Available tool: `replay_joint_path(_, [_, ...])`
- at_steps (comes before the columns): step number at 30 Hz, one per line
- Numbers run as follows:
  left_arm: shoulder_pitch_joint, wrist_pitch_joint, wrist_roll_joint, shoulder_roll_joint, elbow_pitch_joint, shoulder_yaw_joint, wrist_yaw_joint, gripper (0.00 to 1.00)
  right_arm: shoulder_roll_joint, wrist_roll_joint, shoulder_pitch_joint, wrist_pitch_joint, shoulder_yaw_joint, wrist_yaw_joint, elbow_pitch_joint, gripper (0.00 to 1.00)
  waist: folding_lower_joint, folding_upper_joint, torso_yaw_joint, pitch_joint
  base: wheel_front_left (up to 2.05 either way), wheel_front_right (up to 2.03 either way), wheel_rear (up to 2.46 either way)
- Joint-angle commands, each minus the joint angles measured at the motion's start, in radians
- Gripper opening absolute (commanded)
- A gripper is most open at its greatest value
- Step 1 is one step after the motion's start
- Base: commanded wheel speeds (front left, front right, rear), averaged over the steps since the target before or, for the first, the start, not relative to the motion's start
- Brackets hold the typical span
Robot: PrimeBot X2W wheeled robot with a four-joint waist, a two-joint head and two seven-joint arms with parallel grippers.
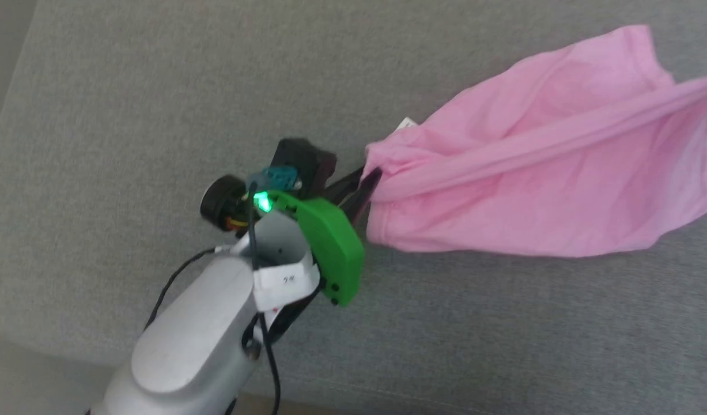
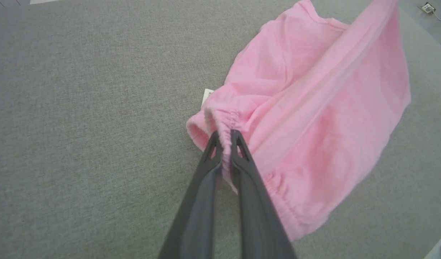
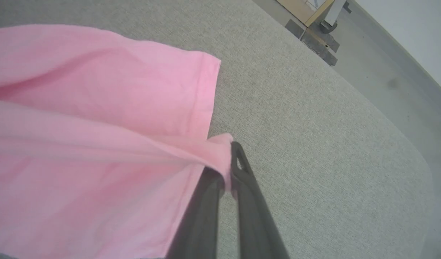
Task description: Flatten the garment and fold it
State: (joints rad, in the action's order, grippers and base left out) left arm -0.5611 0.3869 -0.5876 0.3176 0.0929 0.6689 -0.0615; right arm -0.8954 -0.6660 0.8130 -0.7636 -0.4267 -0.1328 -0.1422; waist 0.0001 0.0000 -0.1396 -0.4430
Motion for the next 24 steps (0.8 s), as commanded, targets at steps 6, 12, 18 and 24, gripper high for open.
replay_joint_path(6, [-0.083, -0.026, 0.014, -0.043, -0.075, -0.003, 0.014, 0.00, 0.033, 0.051, 0.179, -0.010, -0.089, 0.002, -0.170, 0.00, -0.0001, 0.0000, -0.084, -0.116, 0.00, 0.00, 0.00])
replay_joint_path(12, [-0.107, -0.057, 0.017, -0.070, -0.109, -0.003, 0.013, 0.00, 0.058, 0.066, 0.243, 0.045, -0.140, 0.002, -0.271, 0.00, -0.0001, 0.0000, -0.095, -0.125, 0.00, 0.00, 0.00])
replay_joint_path(18, [-0.114, -0.081, 0.019, -0.082, -0.129, -0.002, 0.012, 0.00, 0.074, 0.057, 0.270, 0.109, -0.189, 0.002, -0.337, 0.00, -0.0001, 0.0000, -0.090, -0.115, 0.00, 0.00, 0.00])
replay_joint_path(24, [-0.116, -0.120, 0.029, -0.086, -0.148, -0.008, 0.003, 1.00, 0.101, 0.027, 0.272, 0.188, -0.211, 0.002, -0.403, 1.00, -0.0001, 0.0000, -0.079, -0.067, 0.00, 0.00, 0.00])
